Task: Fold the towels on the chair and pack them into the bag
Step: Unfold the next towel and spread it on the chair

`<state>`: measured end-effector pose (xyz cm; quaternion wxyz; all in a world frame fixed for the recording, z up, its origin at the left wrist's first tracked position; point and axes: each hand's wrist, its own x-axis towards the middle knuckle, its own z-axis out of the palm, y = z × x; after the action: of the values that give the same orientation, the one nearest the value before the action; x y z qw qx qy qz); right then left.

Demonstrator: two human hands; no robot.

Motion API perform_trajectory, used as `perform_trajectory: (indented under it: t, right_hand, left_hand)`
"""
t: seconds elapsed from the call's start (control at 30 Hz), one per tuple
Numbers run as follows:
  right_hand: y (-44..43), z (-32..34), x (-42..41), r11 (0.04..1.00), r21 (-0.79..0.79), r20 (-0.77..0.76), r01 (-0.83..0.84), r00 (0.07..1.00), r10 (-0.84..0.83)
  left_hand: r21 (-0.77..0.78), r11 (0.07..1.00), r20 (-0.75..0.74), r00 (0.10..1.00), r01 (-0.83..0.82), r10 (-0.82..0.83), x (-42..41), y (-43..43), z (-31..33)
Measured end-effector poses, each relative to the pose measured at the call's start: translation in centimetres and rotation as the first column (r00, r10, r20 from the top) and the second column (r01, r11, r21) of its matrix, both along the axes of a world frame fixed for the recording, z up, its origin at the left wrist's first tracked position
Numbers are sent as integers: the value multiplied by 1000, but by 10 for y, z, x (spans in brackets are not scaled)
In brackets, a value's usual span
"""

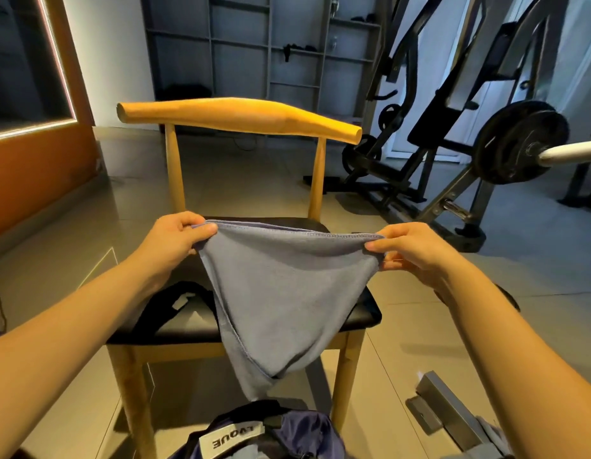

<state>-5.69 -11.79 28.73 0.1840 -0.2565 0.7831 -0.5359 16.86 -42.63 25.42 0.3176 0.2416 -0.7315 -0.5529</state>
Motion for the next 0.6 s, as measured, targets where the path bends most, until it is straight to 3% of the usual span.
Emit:
perform_trajectory:
  t: [0.1,0.27,0.4,0.6]
  right_hand:
    - [10,25,7,980,-73,-55,-184,982,180]
    - [-3,46,22,999,20,-294,-31,955,35]
    - [-10,56,30,996,-83,-300,-11,954,-14]
    - [7,74,48,988,-74,-312,-136,944,107]
  left_hand:
    - [87,993,-4,997,81,-81,19,-10,10]
    - [-56,985,98,982,166,-160,49,-6,41]
    - [-105,982,121,982,159,-146,67,-6,61]
    - [-86,967,65,970,240,-235,90,5,78]
